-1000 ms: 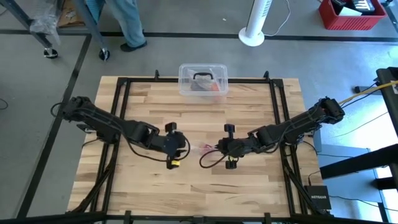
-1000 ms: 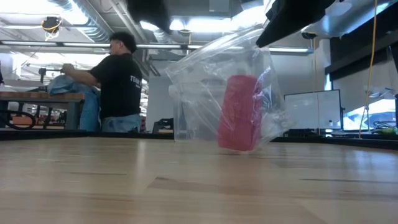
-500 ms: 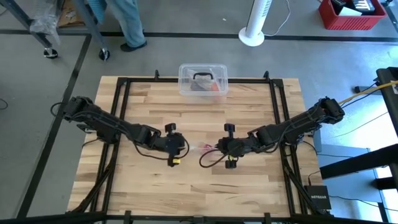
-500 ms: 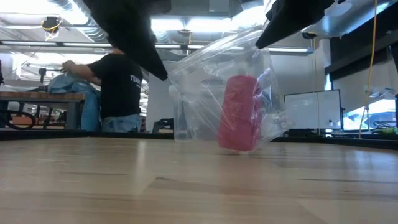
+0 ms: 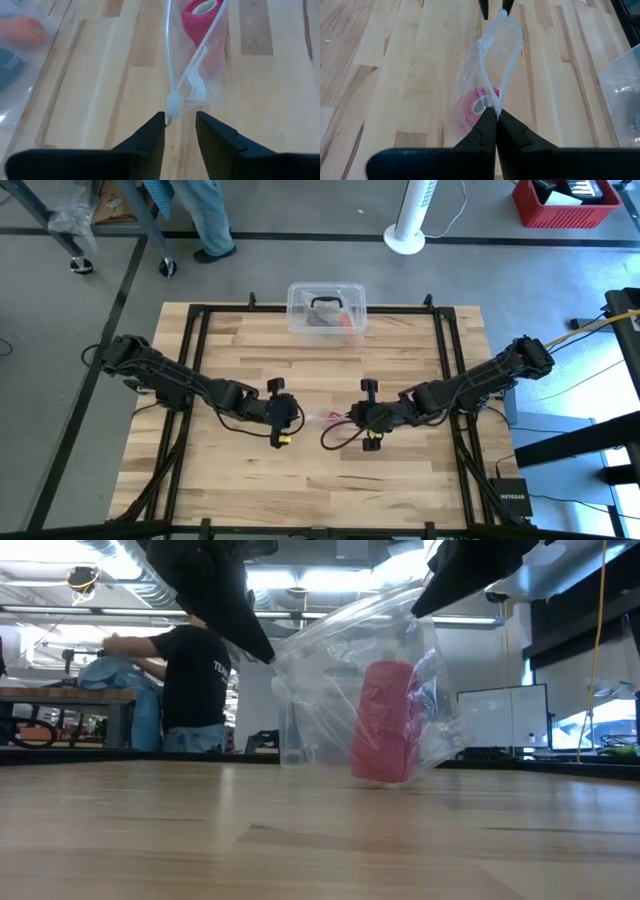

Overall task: Roll bandage
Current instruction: Put the pink bandage into the transparent zip lock bag, then close the transparent zip lock bag

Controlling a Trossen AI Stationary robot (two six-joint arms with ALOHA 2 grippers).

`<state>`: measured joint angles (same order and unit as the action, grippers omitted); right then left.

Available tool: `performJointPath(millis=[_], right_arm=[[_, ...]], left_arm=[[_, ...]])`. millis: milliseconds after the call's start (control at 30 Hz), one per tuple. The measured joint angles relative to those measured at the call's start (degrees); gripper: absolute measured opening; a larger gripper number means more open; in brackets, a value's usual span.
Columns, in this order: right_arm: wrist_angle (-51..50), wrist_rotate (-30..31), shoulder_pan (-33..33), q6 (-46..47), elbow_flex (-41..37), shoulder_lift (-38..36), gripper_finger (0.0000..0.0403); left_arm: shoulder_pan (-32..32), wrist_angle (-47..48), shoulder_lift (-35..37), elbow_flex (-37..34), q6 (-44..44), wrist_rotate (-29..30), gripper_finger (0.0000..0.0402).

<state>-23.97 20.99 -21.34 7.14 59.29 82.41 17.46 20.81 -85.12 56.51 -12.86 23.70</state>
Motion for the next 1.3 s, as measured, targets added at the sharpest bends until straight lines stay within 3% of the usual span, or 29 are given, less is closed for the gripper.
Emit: performJointPath(millis=[400, 800, 967, 1067, 1167, 1300], right_arm=[[0.03, 0.00, 0.00, -0.02, 0.00, 0.00, 0.0005], [-3.17, -2.75, 0.00, 2.93, 0.91, -0.48, 0.0008], [-16.75, -2.62, -0.02, 3.44, 9.48, -0.90, 0.0055], [-19.45, -2.60, -0.02, 3.32, 14.62, -1.01, 0.0095], [-17.32, -2.36, -0.02, 1.57, 16.69, -1.05, 0.0126], [-4.80, -3.22, 0.89, -4.42, 15.40, 0.43, 0.0150]], left_arm=[[-0.35, -0.22, -0.70, -0.02, 0.36, -0.06, 0.0006], [0.18, -0.33, -0.57, 0.67, 0.30, 0.09, 0.0001], [0.87, -0.25, -0.52, 1.46, 1.11, 0.07, 0.0000], [1.04, -0.47, -0.52, 1.75, 1.14, 0.09, 0.0000], [1.02, -0.39, -0.50, 1.75, 1.09, 0.08, 0.0000], [0.97, -0.54, -0.50, 1.75, 1.11, 0.11, 0.0000]])
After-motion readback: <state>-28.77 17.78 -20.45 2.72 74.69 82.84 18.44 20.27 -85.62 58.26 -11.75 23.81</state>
